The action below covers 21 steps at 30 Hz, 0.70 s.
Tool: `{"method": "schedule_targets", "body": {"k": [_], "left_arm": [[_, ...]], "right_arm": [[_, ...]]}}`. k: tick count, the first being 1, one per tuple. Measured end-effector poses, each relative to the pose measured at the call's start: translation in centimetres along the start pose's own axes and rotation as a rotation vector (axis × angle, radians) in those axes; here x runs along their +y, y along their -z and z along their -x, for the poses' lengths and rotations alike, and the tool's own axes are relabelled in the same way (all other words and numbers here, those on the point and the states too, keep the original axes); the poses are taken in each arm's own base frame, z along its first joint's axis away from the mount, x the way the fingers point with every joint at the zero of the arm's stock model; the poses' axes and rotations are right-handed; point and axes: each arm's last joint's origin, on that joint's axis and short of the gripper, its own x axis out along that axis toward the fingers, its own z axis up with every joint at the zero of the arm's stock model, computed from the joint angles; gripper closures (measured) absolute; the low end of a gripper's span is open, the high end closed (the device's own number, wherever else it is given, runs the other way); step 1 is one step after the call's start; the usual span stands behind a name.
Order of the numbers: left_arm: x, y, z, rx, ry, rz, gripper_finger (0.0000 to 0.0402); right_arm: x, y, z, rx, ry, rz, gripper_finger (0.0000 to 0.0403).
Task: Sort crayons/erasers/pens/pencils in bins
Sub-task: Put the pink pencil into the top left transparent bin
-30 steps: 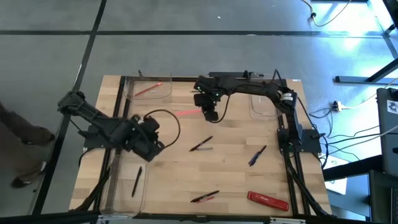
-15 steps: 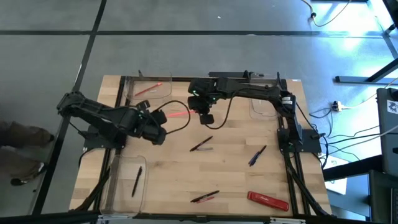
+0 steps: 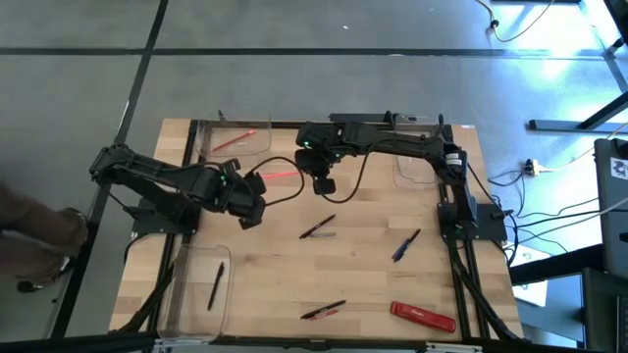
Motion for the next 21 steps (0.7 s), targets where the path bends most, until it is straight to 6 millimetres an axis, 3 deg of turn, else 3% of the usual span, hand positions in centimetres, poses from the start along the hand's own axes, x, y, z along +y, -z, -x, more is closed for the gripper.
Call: {"method": "schedule_targets", "body": {"k": [21], "left_arm": [[0.55, -0.27, -0.20, -0.033, -0.085, -0.114, 0.0291]], "right_arm": [[-0.03, -0.05, 0.00, -0.005, 0.002, -0.003, 0.0363]]}}
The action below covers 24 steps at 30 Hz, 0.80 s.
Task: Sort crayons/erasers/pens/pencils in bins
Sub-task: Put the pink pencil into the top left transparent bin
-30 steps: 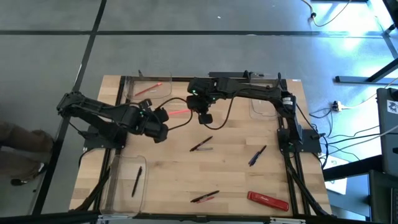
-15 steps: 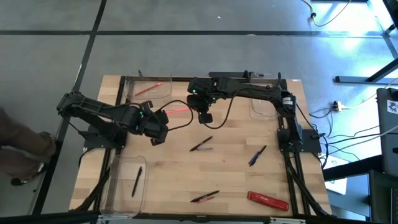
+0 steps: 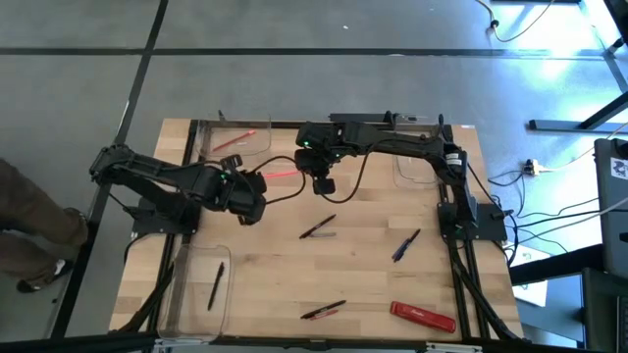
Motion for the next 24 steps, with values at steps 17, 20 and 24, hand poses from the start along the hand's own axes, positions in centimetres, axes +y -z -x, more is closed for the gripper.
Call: {"method": "schedule_targets", "body": {"k": [17, 20, 24], "left_arm": [[2.4, -2.1, -2.3, 0.012, 0.142, 0.051, 0.0290], [2.8, -2.2, -2.6, 0.014, 0.131, 0.041, 0.0290], [3.3, -2.3, -2.9, 0.025, 0.125, 0.042, 0.0290]], "right_arm": [[0.0, -0.1, 0.0, -0.007, 0.002, 0.002, 0.0363], [0.0, -0.1, 0.0, -0.007, 0.002, 0.002, 0.0363], [0.0, -0.1, 0.0, -0.007, 0.002, 0.002, 0.0363]]}}
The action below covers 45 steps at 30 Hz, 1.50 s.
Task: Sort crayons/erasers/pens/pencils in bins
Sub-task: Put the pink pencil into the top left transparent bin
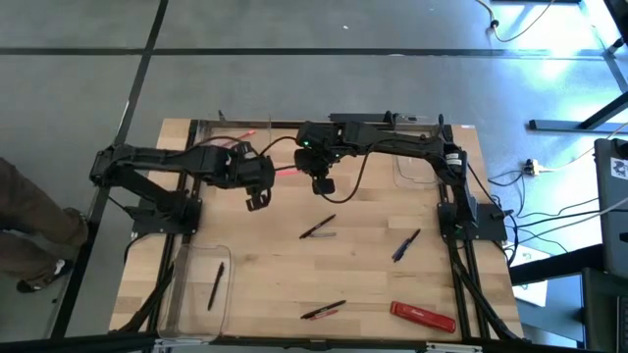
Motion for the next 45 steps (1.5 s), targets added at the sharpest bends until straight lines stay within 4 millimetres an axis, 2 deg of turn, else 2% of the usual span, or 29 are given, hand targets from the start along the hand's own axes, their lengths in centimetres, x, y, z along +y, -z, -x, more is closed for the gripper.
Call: {"method": "schedule_targets", "body": {"k": [15, 28, 35, 45], "left_arm": [[1.2, -0.2, -0.6, 0.028, 0.012, 0.014, 0.0290], [1.2, -0.3, -0.6, 0.017, 0.013, 0.012, 0.0290], [0.7, 0.4, -2.1, 0.030, 0.009, -0.039, 0.0290], [0.7, 0.4, -2.2, 0.031, -0.015, -0.065, 0.0290]], "right_arm": [[-0.1, -0.2, 0.0, -0.020, 0.009, 0.003, 0.0363], [-0.1, -0.3, 0.0, -0.027, 0.012, 0.007, 0.0363], [-0.1, -0.3, 0.0, -0.026, 0.012, 0.007, 0.0363], [-0.1, -0.3, 0.0, -0.026, 0.011, 0.007, 0.0363]]}}
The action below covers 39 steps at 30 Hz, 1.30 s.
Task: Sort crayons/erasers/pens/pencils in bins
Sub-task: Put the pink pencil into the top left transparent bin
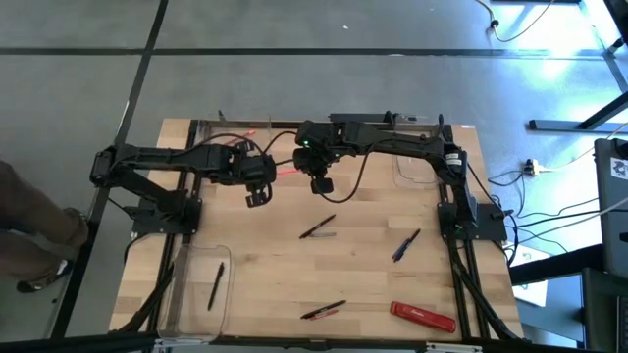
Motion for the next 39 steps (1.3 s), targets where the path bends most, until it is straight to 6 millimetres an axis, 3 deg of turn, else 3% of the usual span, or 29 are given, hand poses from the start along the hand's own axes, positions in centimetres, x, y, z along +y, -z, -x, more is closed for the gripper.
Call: {"method": "schedule_targets", "body": {"k": [18, 24, 39], "left_arm": [[0.0, 0.0, -0.1, 0.003, 0.012, 0.001, 0.0290], [-0.4, 0.5, -1.1, 0.014, 0.018, -0.003, 0.0294], [-0.6, 0.8, -1.5, 0.026, 0.023, -0.016, 0.0394]], "right_arm": [[0.0, 0.0, 0.0, 0.000, 0.000, -0.001, 0.0363], [0.0, 0.0, 0.0, 0.000, 0.000, -0.001, 0.0363], [0.0, 0.0, 0.0, -0.001, 0.000, -0.001, 0.0363]]}}
